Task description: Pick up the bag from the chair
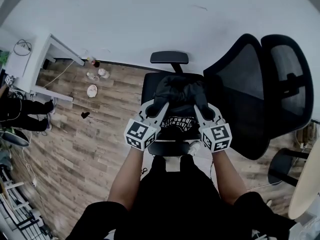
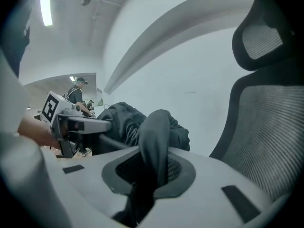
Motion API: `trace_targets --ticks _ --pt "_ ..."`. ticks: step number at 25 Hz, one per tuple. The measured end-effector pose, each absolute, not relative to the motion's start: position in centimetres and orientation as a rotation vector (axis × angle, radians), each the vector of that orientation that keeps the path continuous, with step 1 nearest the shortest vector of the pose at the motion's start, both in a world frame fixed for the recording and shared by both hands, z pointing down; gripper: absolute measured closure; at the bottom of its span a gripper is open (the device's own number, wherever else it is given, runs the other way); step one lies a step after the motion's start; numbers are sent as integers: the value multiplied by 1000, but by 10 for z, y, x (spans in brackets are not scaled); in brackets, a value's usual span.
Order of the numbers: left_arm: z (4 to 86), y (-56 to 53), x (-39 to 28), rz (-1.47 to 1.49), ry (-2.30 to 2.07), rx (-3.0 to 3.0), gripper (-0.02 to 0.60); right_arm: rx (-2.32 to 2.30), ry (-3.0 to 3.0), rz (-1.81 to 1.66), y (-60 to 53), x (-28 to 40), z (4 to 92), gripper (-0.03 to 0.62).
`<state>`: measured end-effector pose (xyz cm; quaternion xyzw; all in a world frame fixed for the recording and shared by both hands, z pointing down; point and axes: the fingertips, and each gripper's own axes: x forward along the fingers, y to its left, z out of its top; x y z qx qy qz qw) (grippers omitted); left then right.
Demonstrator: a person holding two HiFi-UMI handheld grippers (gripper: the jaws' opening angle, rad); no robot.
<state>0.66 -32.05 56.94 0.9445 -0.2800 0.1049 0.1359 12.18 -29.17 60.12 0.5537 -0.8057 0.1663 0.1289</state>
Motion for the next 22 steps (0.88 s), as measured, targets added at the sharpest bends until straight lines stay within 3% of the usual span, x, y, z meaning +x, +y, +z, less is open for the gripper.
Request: trace_targets --ticks 22 --pt "352 -336 29 -70 -909 3095 527 1834 -2507 -13 -319 141 378 528"
